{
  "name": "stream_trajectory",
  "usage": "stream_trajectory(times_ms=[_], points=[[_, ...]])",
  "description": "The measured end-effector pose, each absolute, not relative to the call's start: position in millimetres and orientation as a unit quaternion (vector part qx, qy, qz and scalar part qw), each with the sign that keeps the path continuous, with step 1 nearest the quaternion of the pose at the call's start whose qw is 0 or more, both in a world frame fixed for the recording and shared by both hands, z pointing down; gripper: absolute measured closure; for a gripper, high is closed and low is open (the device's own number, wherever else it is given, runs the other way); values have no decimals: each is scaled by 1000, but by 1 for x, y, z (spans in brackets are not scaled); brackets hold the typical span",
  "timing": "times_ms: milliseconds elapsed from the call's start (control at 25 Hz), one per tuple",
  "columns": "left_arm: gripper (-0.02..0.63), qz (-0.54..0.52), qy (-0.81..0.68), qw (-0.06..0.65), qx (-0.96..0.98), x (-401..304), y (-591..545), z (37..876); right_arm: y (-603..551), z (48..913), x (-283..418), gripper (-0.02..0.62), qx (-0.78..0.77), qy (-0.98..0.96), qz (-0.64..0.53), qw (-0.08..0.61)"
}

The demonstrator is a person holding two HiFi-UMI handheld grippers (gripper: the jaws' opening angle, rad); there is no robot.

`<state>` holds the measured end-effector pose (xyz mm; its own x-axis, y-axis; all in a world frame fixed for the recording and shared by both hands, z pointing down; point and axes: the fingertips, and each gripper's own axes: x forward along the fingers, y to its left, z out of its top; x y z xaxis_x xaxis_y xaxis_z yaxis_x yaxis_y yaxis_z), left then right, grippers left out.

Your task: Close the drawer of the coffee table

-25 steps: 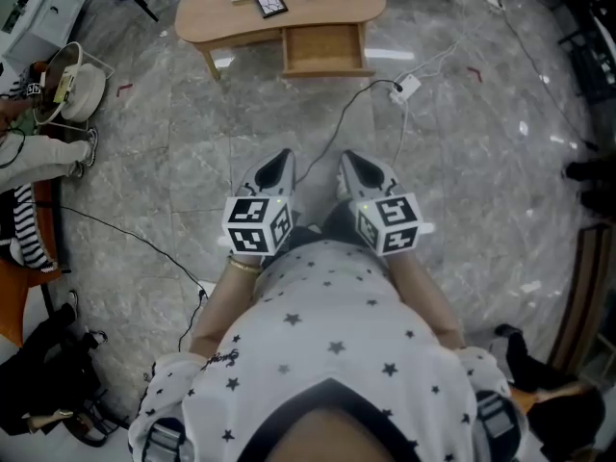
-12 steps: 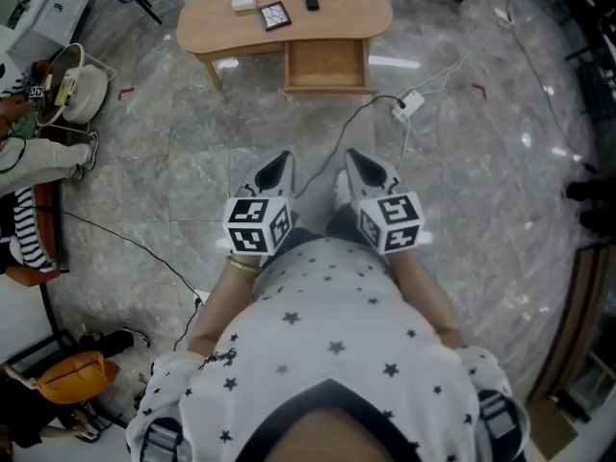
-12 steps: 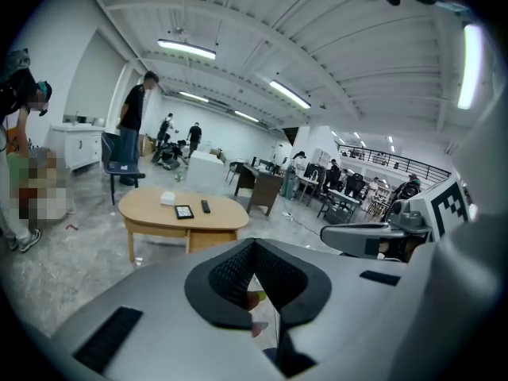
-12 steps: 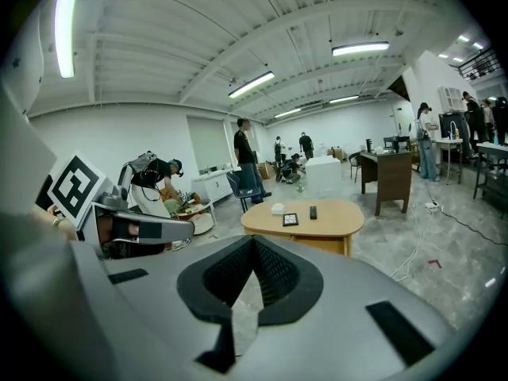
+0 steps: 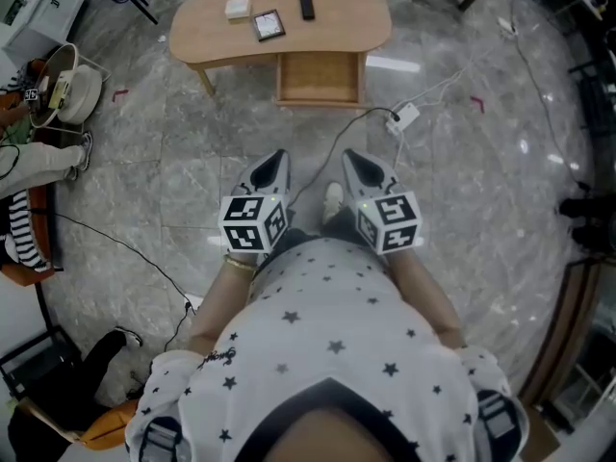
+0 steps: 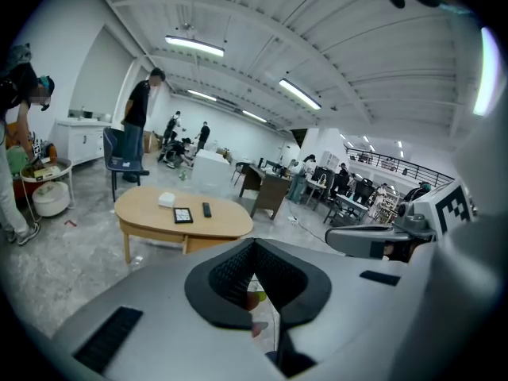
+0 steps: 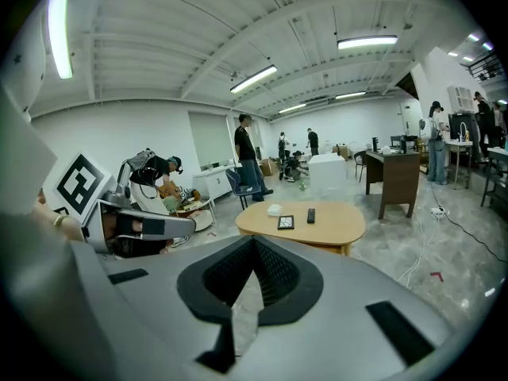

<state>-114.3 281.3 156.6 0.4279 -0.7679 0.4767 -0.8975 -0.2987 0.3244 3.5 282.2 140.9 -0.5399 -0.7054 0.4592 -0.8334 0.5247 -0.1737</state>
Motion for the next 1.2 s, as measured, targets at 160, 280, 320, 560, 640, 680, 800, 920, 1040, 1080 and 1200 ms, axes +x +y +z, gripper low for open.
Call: stream_trajectory(times_ms=[160,280,320,560,640,680,800,920,1040,1080,1200], points=[[598,116,-528,282,793,-101,258,158,257,144,17,588,440,-859,195,171],[598,116,-535,283,788,-93,243,158,242,146,25,588,434,-862,198,172],[598,115,-537,283,786,-91,238,158,237,146,28,588,432,-863,198,172],[598,113,-551,284,776,-81,209,161,207,150,41,588,417,-870,198,171],[598,113,-556,286,772,-79,201,163,198,152,45,588,413,-872,196,172],[598,112,-558,287,770,-77,197,164,193,153,48,588,412,-873,196,172],[598,110,-565,289,765,-72,184,167,179,157,57,588,410,-873,197,174],[598,112,-569,290,761,-66,177,173,170,163,67,588,409,-873,199,174],[598,116,-574,292,756,-63,175,179,165,169,76,588,410,-873,201,174],[598,117,-576,293,754,-63,175,180,163,170,79,588,412,-871,202,174],[598,118,-577,297,752,-62,176,184,160,177,89,588,421,-865,208,176]])
